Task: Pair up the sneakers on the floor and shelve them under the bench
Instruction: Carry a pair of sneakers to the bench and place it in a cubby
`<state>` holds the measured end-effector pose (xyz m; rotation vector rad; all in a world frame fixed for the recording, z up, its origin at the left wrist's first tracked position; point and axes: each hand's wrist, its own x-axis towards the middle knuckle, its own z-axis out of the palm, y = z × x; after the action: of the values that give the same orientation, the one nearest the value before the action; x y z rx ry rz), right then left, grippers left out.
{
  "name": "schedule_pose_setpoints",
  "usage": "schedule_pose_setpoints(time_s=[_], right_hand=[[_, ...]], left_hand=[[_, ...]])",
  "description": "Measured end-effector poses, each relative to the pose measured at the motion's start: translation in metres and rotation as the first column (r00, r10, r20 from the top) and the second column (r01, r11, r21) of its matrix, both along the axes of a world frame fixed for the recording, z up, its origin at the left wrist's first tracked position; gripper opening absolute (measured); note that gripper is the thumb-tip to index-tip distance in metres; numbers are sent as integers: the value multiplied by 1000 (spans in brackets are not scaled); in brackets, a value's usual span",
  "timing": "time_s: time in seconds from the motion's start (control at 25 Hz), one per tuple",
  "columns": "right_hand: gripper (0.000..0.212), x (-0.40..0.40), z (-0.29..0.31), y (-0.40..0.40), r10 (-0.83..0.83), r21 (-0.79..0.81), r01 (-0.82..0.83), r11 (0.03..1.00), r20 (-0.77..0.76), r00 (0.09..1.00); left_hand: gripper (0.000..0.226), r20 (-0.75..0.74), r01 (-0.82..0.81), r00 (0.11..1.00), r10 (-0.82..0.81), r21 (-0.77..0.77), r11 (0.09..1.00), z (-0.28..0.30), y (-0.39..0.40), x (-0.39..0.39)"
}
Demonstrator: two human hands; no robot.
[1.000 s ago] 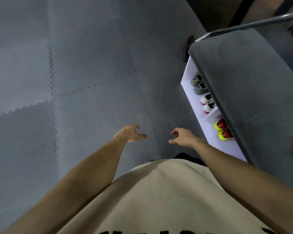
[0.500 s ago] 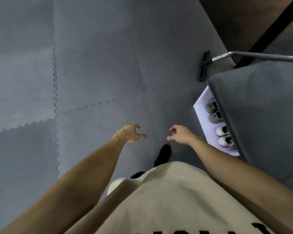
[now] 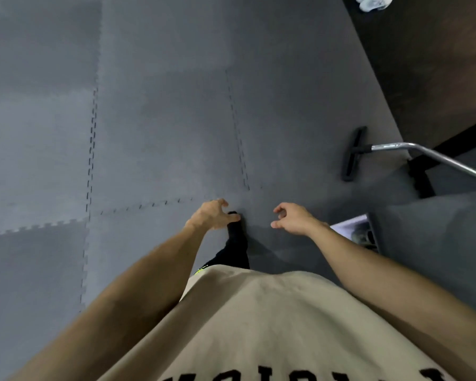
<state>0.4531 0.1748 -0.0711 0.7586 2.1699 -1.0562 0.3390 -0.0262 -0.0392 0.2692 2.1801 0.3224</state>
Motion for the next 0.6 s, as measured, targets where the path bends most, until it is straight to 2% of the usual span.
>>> schedule_pose_setpoints(time_s=[0.08,0.24,0.44,0.6], right_hand=[[45,-60,3,25,-23,24,23,999,-5,1000],[42,-167,15,72,-90,46,90,995,-13,996],[44,-274,15,143,-140,49,140,989,-9,990],[44,-364,2,222,-88,42,87,995,10,996]], left_hand=[[69,11,8,1000,-8,0,1000,-1,19,-67],[73,35,123,992,-122,-22,992,10,72,-189],[78,33,206,978,-204,-48,977,6,150,-314],[79,13,212,977,-212,-64,975,-4,227,-409]])
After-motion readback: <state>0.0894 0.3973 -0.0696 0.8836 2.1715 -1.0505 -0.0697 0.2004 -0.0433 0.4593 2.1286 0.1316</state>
